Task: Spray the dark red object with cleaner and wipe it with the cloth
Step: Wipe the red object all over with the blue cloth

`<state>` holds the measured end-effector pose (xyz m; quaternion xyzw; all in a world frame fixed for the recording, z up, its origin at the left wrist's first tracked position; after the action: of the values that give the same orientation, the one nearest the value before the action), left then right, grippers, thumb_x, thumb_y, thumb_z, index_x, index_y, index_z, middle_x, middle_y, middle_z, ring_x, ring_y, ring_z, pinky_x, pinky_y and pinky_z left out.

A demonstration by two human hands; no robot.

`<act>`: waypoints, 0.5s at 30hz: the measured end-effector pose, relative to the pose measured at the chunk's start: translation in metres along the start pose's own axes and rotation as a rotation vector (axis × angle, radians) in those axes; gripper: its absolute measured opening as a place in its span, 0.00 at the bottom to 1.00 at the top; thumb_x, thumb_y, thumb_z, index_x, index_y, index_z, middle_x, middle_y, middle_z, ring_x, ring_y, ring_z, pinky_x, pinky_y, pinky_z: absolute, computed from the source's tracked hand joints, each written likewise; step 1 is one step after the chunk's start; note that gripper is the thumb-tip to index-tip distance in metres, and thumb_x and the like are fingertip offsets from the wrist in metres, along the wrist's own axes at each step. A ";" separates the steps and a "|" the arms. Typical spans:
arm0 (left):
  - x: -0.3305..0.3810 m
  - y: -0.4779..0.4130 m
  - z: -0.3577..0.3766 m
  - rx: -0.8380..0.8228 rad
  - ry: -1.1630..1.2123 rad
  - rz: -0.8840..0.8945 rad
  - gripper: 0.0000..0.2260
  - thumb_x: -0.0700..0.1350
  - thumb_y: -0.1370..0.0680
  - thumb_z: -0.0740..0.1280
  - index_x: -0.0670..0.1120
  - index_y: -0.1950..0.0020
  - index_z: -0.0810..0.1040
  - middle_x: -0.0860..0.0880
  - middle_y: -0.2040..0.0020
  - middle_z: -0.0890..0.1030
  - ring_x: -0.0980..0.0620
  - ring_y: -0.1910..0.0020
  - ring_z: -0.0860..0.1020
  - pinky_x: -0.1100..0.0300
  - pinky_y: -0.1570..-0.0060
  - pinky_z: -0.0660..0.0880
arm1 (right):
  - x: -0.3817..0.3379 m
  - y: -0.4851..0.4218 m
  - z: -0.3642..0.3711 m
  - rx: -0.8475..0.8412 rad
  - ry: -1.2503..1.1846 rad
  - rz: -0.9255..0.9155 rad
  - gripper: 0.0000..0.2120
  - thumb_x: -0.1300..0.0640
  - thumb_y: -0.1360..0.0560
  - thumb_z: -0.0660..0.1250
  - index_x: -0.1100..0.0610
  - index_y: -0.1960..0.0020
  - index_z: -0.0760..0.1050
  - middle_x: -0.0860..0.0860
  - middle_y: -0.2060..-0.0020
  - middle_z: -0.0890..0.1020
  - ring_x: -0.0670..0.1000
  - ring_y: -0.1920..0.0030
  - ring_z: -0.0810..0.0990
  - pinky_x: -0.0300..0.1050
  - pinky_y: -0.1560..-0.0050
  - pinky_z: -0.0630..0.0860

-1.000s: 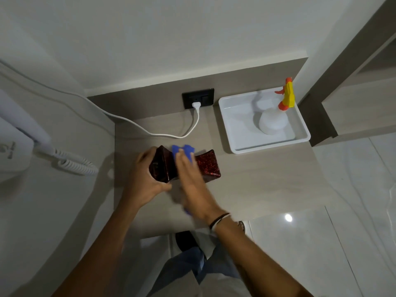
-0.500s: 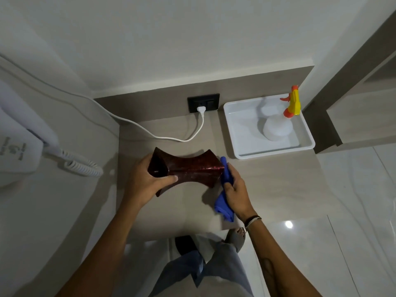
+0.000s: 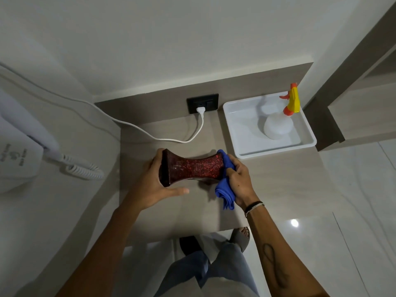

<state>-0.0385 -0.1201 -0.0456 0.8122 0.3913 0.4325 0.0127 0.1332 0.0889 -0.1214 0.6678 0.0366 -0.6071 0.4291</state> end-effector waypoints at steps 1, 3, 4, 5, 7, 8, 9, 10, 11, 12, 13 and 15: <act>-0.002 0.000 0.000 0.015 -0.065 0.001 0.62 0.73 0.43 0.83 0.65 0.17 0.52 0.51 0.22 0.67 0.52 0.27 0.71 0.50 0.28 0.72 | 0.000 0.000 0.002 -0.003 0.023 -0.012 0.28 0.76 0.20 0.54 0.59 0.27 0.77 0.62 0.38 0.84 0.68 0.39 0.83 0.67 0.32 0.79; -0.002 -0.001 0.001 0.102 -0.242 0.073 0.63 0.71 0.41 0.82 0.54 0.14 0.55 0.45 0.17 0.63 0.45 0.20 0.66 0.44 0.22 0.67 | -0.001 0.000 0.003 -0.001 0.060 -0.029 0.29 0.76 0.21 0.54 0.52 0.32 0.81 0.60 0.41 0.85 0.64 0.43 0.84 0.67 0.34 0.79; 0.001 -0.002 0.001 0.153 -0.309 0.126 0.62 0.68 0.39 0.83 0.49 0.14 0.56 0.43 0.15 0.61 0.42 0.17 0.61 0.42 0.20 0.63 | -0.003 0.000 0.004 -0.002 0.073 -0.041 0.30 0.75 0.21 0.54 0.47 0.36 0.82 0.56 0.43 0.86 0.60 0.45 0.84 0.67 0.35 0.80; 0.005 -0.001 0.003 0.191 -0.322 0.165 0.60 0.63 0.36 0.84 0.45 0.14 0.57 0.41 0.14 0.59 0.43 0.15 0.56 0.43 0.18 0.59 | -0.003 -0.001 0.004 -0.010 0.086 -0.054 0.31 0.75 0.21 0.54 0.45 0.38 0.82 0.54 0.45 0.86 0.58 0.45 0.84 0.66 0.35 0.80; 0.013 0.000 0.007 0.234 -0.262 0.211 0.55 0.53 0.34 0.86 0.42 0.15 0.59 0.41 0.15 0.62 0.47 0.16 0.58 0.49 0.19 0.61 | -0.006 -0.003 0.006 -0.026 0.141 -0.067 0.29 0.75 0.19 0.54 0.52 0.29 0.78 0.54 0.36 0.83 0.56 0.35 0.83 0.60 0.27 0.78; 0.015 0.001 0.008 0.248 -0.235 0.233 0.52 0.50 0.33 0.86 0.43 0.16 0.61 0.43 0.18 0.66 0.47 0.19 0.64 0.50 0.21 0.66 | -0.006 -0.003 0.007 -0.027 0.190 -0.082 0.29 0.75 0.19 0.54 0.57 0.22 0.72 0.56 0.28 0.79 0.57 0.28 0.79 0.57 0.22 0.74; 0.017 0.003 0.009 0.262 -0.224 0.252 0.49 0.48 0.33 0.85 0.43 0.18 0.63 0.44 0.23 0.70 0.47 0.24 0.70 0.51 0.25 0.71 | -0.007 0.000 0.008 -0.013 0.258 -0.115 0.30 0.75 0.18 0.55 0.61 0.18 0.66 0.58 0.23 0.74 0.58 0.23 0.74 0.53 0.18 0.68; 0.018 0.004 0.010 0.276 -0.227 0.259 0.48 0.47 0.34 0.85 0.43 0.20 0.65 0.44 0.26 0.72 0.46 0.28 0.72 0.52 0.29 0.73 | -0.008 0.005 0.009 0.011 0.336 -0.164 0.32 0.75 0.19 0.56 0.62 0.16 0.61 0.58 0.19 0.69 0.58 0.19 0.69 0.48 0.16 0.63; 0.019 0.005 0.010 0.288 -0.237 0.257 0.47 0.47 0.35 0.85 0.43 0.21 0.66 0.44 0.28 0.73 0.45 0.30 0.73 0.54 0.31 0.73 | -0.010 0.012 0.011 0.035 0.408 -0.233 0.34 0.76 0.19 0.57 0.62 0.15 0.58 0.58 0.17 0.65 0.57 0.17 0.65 0.42 0.16 0.58; 0.019 0.006 0.010 0.298 -0.252 0.250 0.47 0.47 0.36 0.85 0.43 0.21 0.66 0.44 0.29 0.73 0.45 0.31 0.73 0.55 0.33 0.72 | -0.012 0.021 0.017 0.044 0.471 -0.308 0.36 0.77 0.20 0.57 0.62 0.14 0.55 0.57 0.15 0.60 0.55 0.15 0.60 0.36 0.16 0.53; 0.020 0.006 0.010 0.307 -0.267 0.246 0.47 0.48 0.36 0.86 0.43 0.22 0.67 0.43 0.30 0.74 0.46 0.32 0.73 0.56 0.35 0.71 | -0.013 0.031 0.026 0.014 0.508 -0.379 0.38 0.78 0.21 0.58 0.61 0.14 0.52 0.56 0.13 0.55 0.54 0.14 0.56 0.33 0.16 0.50; 0.023 0.005 0.011 0.321 -0.265 0.257 0.45 0.48 0.37 0.85 0.43 0.24 0.70 0.43 0.33 0.76 0.47 0.35 0.73 0.55 0.39 0.73 | -0.015 0.056 0.057 -0.148 0.569 -0.541 0.42 0.78 0.22 0.58 0.60 0.13 0.48 0.54 0.13 0.49 0.52 0.13 0.49 0.39 0.13 0.48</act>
<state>-0.0203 -0.1053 -0.0348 0.8965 0.3435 0.2527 -0.1204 0.1168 0.0260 -0.0736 0.7428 0.3723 -0.4847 0.2732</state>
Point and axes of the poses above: each hand's wrist, its own y-axis away from the middle knuckle, its own z-axis out of the palm, x = y × z, the point moved 4 cm from there along -y, towards the middle knuckle
